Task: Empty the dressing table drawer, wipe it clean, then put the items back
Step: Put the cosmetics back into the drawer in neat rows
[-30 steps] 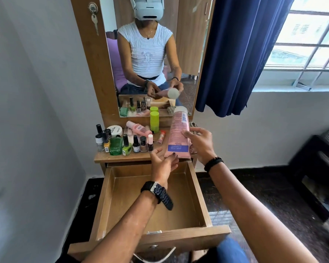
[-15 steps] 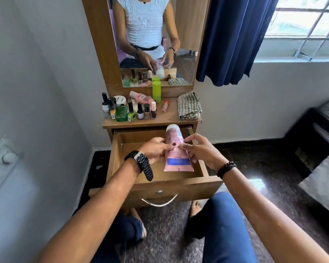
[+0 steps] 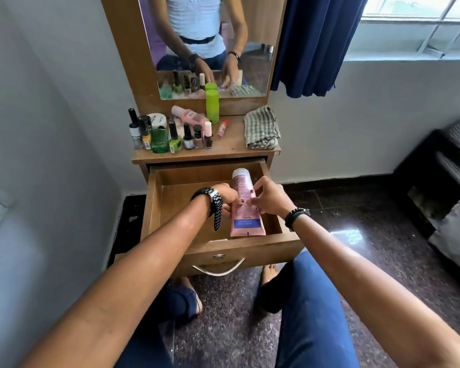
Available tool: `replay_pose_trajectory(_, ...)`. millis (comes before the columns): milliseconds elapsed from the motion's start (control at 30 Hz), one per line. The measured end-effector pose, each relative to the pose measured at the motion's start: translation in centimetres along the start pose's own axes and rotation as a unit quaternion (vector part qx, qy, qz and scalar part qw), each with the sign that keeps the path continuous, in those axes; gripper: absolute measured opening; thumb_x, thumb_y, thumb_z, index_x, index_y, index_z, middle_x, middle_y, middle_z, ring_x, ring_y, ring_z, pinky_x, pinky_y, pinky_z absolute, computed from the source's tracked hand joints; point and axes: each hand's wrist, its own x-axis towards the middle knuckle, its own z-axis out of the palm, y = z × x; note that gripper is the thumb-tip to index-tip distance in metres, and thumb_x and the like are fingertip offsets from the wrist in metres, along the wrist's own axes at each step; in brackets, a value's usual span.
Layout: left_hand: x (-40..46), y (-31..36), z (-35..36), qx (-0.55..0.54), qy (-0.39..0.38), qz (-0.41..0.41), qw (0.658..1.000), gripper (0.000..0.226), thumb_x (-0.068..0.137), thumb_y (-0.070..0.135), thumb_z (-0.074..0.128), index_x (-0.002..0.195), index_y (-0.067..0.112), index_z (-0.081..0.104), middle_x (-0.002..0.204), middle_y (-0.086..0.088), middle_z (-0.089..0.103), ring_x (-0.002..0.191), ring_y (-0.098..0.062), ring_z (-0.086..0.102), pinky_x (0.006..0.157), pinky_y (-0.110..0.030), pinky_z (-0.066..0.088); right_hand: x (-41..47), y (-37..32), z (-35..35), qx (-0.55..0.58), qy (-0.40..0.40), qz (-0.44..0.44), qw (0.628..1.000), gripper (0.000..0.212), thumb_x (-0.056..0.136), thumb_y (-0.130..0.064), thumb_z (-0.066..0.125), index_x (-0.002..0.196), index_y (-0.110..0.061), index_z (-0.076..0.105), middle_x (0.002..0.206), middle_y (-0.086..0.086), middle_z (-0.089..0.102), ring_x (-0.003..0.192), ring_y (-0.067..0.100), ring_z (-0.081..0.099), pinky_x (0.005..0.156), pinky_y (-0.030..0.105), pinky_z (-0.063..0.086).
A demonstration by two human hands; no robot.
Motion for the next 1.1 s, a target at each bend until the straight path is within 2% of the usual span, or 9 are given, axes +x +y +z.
replay_pose_trajectory(100, 1.5, -0.6, 0.5, 0.027, 0.002, -0.011, 1.000, 0.031, 0.084, 0.000, 0.061, 0.114, -0.005, 0.055, 0.111, -0.018, 0.064, 0.099, -0.027, 0.065, 0.089, -0.039, 0.053, 0.7, 0.4, 0.3, -0.087, 0.012, -0.025, 0.996, 0.034, 0.076, -0.014, 0.073, 0.102, -0.014, 0.050, 0.099, 0.012, 0.066, 0.082, 0.029, 0.067, 0.075, 0.041, 0.057)
replay_pose_trajectory(200, 2.0, -1.3, 1.2, 0.026, -0.005, -0.023, 0.999, 0.003, 0.085, -0.003, 0.058, 0.084, -0.002, 0.056, 0.095, -0.014, 0.059, 0.077, -0.019, 0.061, 0.063, -0.025, 0.058, 1.2, 0.5, 0.5, -0.161, -0.014, -0.059, 0.985, 0.034, 0.077, -0.012, 0.070, 0.107, -0.009, 0.056, 0.104, 0.013, 0.065, 0.093, 0.030, 0.063, 0.073, 0.032, 0.052)
replay_pose_trajectory(267, 3.0, -1.6, 1.6, 0.025, 0.009, -0.026, 0.999, 0.012, 0.086, -0.008, 0.054, 0.076, -0.002, 0.052, 0.086, -0.013, 0.057, 0.071, -0.019, 0.059, 0.060, -0.024, 0.057, 1.6, 0.3, 0.4, -0.200, -0.037, -0.081, 0.976, 0.030, 0.079, -0.009, 0.065, 0.109, -0.010, 0.062, 0.107, 0.011, 0.065, 0.099, 0.028, 0.062, 0.076, 0.029, 0.049)
replay_pose_trajectory(400, 3.5, -1.6, 2.0, -0.016, 0.007, -0.054, 0.998, 0.015, 0.088, -0.011, 0.045, 0.101, -0.009, 0.052, 0.075, -0.018, 0.058, 0.071, -0.029, 0.063, 0.075, -0.041, 0.054, 2.2, -0.1, -0.4, -0.233, -0.080, -0.079, 0.966, 0.032, 0.078, -0.001, 0.065, 0.107, -0.015, 0.068, 0.105, 0.009, 0.067, 0.099, 0.023, 0.064, 0.080, 0.025, 0.050)
replay_pose_trajectory(533, 3.6, -1.6, 2.3, -0.036, 0.017, -0.064, 0.997, 0.034, 0.093, -0.005, 0.041, 0.126, -0.014, 0.040, 0.082, -0.021, 0.061, 0.080, -0.033, 0.066, 0.059, -0.038, 0.057, 3.0, 0.0, -1.2, -0.259, -0.109, -0.072, 0.957, 0.034, 0.073, -0.006, 0.074, 0.105, -0.019, 0.071, 0.101, 0.002, 0.071, 0.095, 0.016, 0.067, 0.087, 0.025, 0.052)
replay_pose_trajectory(700, 3.4, -1.6, 2.9, -0.027, -0.005, -0.069, 0.997, 0.031, 0.091, -0.003, 0.049, 0.120, -0.012, 0.045, 0.097, -0.024, 0.064, 0.082, -0.032, 0.067, 0.050, -0.036, 0.057, 3.3, 0.0, -1.3, -0.248, -0.069, -0.089, 0.962, 0.027, 0.076, 0.000, 0.068, 0.096, -0.016, 0.073, 0.100, 0.004, 0.072, 0.094, 0.021, 0.067, 0.086, 0.028, 0.054)
replay_pose_trajectory(800, 2.9, -1.8, 3.1, -0.029, -0.023, -0.097, 0.995, 0.016, 0.093, 0.005, 0.050, 0.103, -0.008, 0.048, 0.120, -0.026, 0.057, 0.103, -0.038, 0.062, 0.067, -0.038, 0.057, 3.3, 0.2, -1.2, -0.242, -0.047, -0.104, 0.963, 0.022, 0.080, -0.001, 0.061, 0.093, -0.015, 0.072, 0.097, 0.005, 0.072, 0.094, 0.021, 0.067, 0.084, 0.025, 0.051)
replay_pose_trajectory(933, 2.7, -2.3, 3.0, -0.013, -0.028, -0.104, 0.994, 0.013, 0.094, 0.003, 0.047, 0.089, -0.007, 0.052, 0.104, -0.025, 0.061, 0.113, -0.036, 0.058, 0.090, -0.041, 0.051, 3.2, 0.5, -1.3, -0.191, -0.054, -0.087, 0.976, 0.020, 0.077, 0.002, 0.065, 0.090, -0.011, 0.073, 0.093, 0.007, 0.073, 0.094, 0.022, 0.067, 0.088, 0.033, 0.054)
replay_pose_trajectory(1100, 2.0, -2.7, 2.6, 0.068, 0.009, -0.051, 0.996, 0.009, 0.091, 0.007, 0.053, 0.091, -0.002, 0.057, 0.104, -0.020, 0.058, 0.091, -0.028, 0.062, 0.075, -0.035, 0.054, 2.3, 0.6, -1.8, -0.116, -0.047, -0.068, 0.990, 0.022, 0.072, 0.006, 0.069, 0.091, -0.005, 0.071, 0.090, 0.010, 0.073, 0.091, 0.020, 0.069, 0.085, 0.030, 0.055)
